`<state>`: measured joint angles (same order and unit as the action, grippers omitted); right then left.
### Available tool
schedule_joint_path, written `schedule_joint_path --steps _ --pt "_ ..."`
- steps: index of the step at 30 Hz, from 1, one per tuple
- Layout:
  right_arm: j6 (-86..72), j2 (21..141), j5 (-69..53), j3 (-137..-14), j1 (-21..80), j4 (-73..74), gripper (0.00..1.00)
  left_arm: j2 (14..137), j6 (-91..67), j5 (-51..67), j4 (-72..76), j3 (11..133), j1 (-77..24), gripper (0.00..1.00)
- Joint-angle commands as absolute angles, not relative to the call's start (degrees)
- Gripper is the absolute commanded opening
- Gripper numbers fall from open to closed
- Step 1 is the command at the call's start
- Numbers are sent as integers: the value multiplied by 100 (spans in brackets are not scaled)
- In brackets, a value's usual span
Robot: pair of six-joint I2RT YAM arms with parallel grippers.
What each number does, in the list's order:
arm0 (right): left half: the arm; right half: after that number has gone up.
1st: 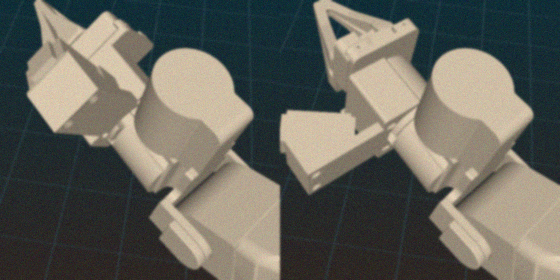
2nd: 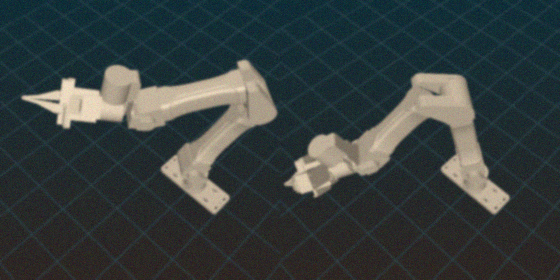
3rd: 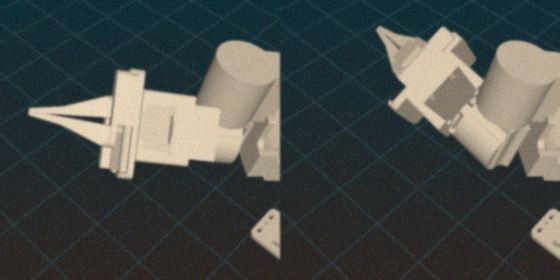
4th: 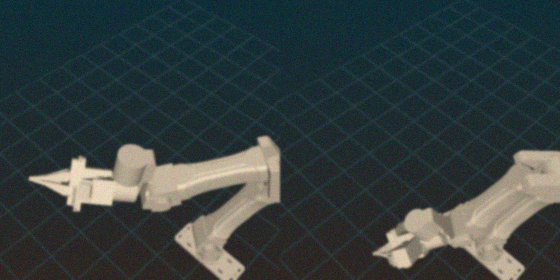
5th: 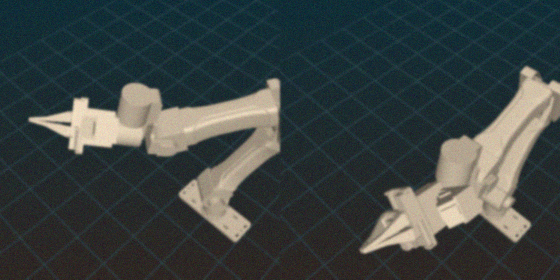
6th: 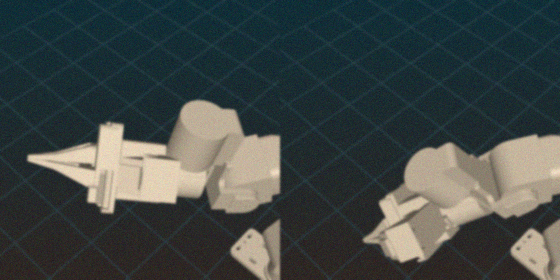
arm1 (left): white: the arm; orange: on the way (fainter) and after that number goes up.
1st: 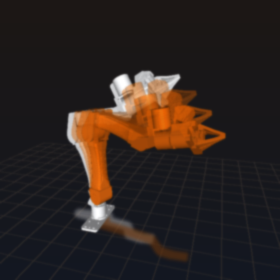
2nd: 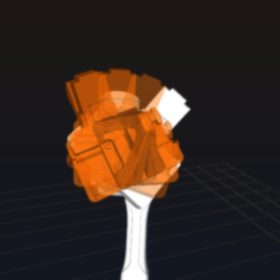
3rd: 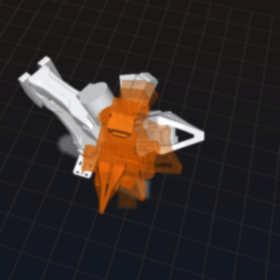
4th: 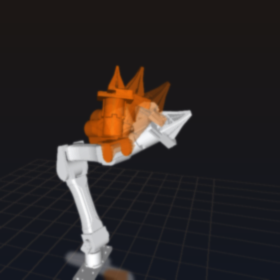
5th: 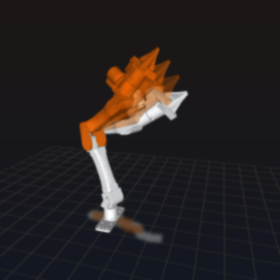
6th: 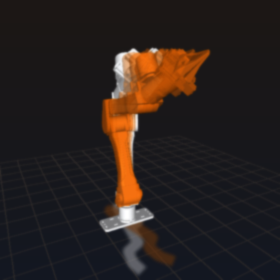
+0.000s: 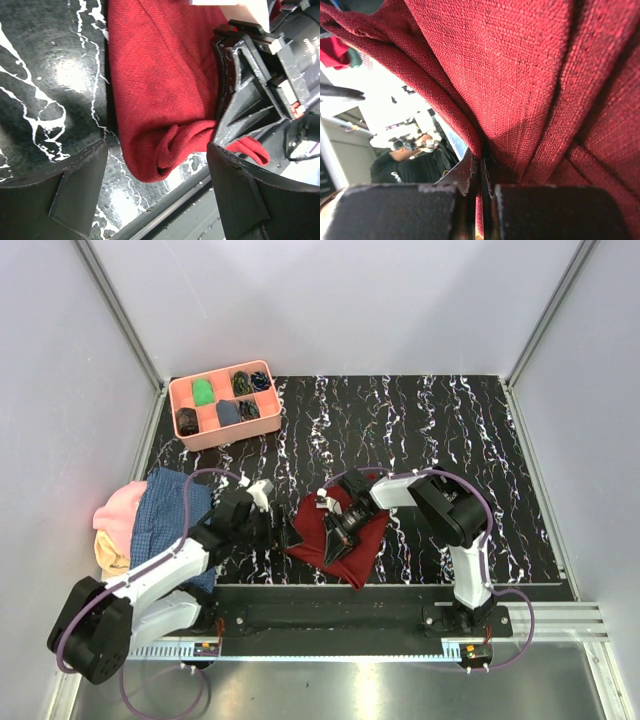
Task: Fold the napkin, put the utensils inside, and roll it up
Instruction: Roll the napkin with the utensil
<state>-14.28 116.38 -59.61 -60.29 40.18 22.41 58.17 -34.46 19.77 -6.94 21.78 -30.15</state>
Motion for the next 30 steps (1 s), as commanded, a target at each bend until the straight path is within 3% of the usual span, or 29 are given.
schedule_joint_path --steps 1,9,13,25,29,30 --pt "-1310 11812 -6302 -6231 3911 2250 0 5888 -3314 1574 -378 2224 -3111 83" --pt "-1257 11927 -6460 -6196 3885 2259 0 6222 -3322 1608 465 2048 -3111 76" --pt "-1266 11927 -6504 -6188 3885 2250 0 6407 -3331 1591 747 1960 -3103 63" --pt "-1257 12015 -6557 -6196 3876 2259 0 6793 -3480 1652 1564 1696 -3120 38" --pt "-1292 12059 -6557 -6240 3858 2250 0 6943 -3507 1801 1670 1670 -3111 24" --pt "-1301 12059 -6548 -6240 3858 2259 0 6996 -3507 1863 1670 1661 -3120 15"
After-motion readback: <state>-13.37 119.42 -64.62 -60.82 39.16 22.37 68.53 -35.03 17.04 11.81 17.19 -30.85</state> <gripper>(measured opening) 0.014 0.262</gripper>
